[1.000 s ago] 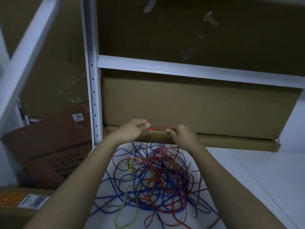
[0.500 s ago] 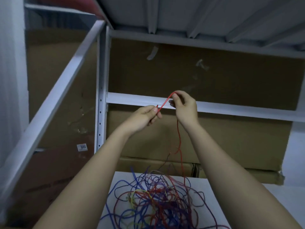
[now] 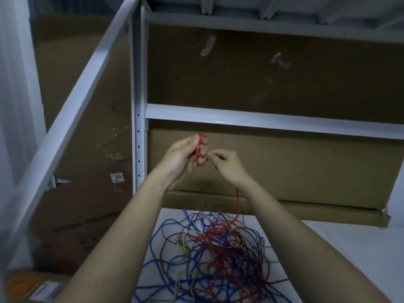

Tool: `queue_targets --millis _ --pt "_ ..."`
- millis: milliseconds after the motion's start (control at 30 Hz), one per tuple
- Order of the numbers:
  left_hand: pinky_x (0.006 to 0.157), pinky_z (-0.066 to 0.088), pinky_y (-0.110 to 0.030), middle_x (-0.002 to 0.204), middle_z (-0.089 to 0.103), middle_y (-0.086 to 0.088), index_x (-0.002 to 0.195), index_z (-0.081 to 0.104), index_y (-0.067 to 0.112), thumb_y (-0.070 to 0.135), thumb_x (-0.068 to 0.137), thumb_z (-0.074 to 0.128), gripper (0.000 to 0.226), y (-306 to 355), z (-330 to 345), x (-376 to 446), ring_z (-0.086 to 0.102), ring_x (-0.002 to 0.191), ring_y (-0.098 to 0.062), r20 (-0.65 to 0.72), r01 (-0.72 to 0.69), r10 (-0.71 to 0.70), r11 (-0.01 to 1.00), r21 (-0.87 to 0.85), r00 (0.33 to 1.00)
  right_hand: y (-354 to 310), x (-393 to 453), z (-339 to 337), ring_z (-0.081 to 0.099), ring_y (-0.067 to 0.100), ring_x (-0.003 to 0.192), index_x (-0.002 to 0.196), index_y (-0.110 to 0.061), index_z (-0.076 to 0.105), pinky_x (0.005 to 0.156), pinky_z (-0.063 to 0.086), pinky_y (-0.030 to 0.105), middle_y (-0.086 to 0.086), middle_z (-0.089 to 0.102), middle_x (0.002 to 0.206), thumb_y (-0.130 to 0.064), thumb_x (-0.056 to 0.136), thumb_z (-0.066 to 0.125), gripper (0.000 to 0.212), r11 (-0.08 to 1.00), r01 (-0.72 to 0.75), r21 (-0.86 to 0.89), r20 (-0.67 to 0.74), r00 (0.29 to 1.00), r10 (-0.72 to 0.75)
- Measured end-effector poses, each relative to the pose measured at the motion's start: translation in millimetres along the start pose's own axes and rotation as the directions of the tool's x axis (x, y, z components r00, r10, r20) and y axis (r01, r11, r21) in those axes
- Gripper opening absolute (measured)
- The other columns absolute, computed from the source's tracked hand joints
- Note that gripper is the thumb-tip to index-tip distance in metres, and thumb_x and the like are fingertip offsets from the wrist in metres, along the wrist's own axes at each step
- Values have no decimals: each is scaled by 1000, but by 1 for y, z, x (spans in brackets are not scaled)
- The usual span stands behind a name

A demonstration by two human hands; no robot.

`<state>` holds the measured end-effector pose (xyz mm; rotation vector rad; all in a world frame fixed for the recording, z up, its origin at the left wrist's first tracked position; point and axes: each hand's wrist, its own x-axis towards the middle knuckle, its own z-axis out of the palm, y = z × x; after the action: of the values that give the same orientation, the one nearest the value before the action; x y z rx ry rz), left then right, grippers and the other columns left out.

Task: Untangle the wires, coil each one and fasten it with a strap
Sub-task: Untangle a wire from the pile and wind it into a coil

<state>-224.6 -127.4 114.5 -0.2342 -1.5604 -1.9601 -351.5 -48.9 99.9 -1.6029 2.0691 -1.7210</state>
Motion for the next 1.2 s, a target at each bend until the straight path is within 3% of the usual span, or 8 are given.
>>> queue_targets --millis 133,233,400,500,600,733,1000,1200 --pt "60 51 -17 74 70 -3 98 54 5 15 104 33 24 -20 -15 -6 59 56 -8 -181 -13 2 998 -55 984 24 -26 24 47 8 67 106 -2 70 65 33 25 6 61 67 -18 98 52 25 996 -10 -91 182 983 26" --pt "66 51 -20 96 69 -13 97 49 6 16 106 24 29 -36 -23 -9 66 62 -9 -318 -15 31 998 54 948 40 -50 39 50 -12 59 119 -13 64 61 35 9 -27 56 60 -25 100 48 27 990 -10 -140 269 962 47" --pt "75 53 -16 119 59 -23 108 41 -1 14 107 18 27 -66 -41 -16 63 96 -25 -416 35 102 951 308 904 61 -85 54 38 18 48 73 -36 42 47 25 31 -4 41 53 -27 102 41 31 926 207 -316 335 937 -95" --pt "83 52 -26 120 62 -14 109 45 1 18 106 25 27 -84 -57 -27 65 94 -21 -299 131 109 723 678 948 64 -94 54 37 19 49 83 -18 61 47 24 27 -3 44 57 -18 100 47 22 904 288 -317 284 938 -199" --pt "79 47 -32 97 65 -6 104 51 7 27 105 31 28 -96 -66 -40 61 84 -16 -154 135 0 475 870 988 63 -89 44 59 16 68 110 -15 71 56 44 30 1 72 95 -18 96 57 20 817 379 -436 204 925 -321" --pt "61 36 -26 60 51 9 80 51 14 31 104 33 34 -103 -67 -49 44 52 -1 -78 131 -118 554 822 990 65 -74 29 52 12 64 89 -20 76 55 41 28 -2 63 74 -25 85 71 9 827 337 -449 98 939 -330" --pt "57 24 -27 60 33 1 78 49 13 28 104 32 35 -94 -63 -57 28 54 -10 36 287 -403 708 645 914 86 -54 23 51 3 58 68 -26 72 56 41 21 -9 62 62 -28 73 80 9 999 -42 -6 218 975 42" --pt "53 20 -26 57 27 0 69 41 14 26 104 34 38 -96 -68 -53 22 51 -10 -101 270 -259 782 561 961 93 -66 21 59 14 61 89 -6 70 60 48 25 4 66 69 -29 91 64 23 969 -217 114 265 947 181"
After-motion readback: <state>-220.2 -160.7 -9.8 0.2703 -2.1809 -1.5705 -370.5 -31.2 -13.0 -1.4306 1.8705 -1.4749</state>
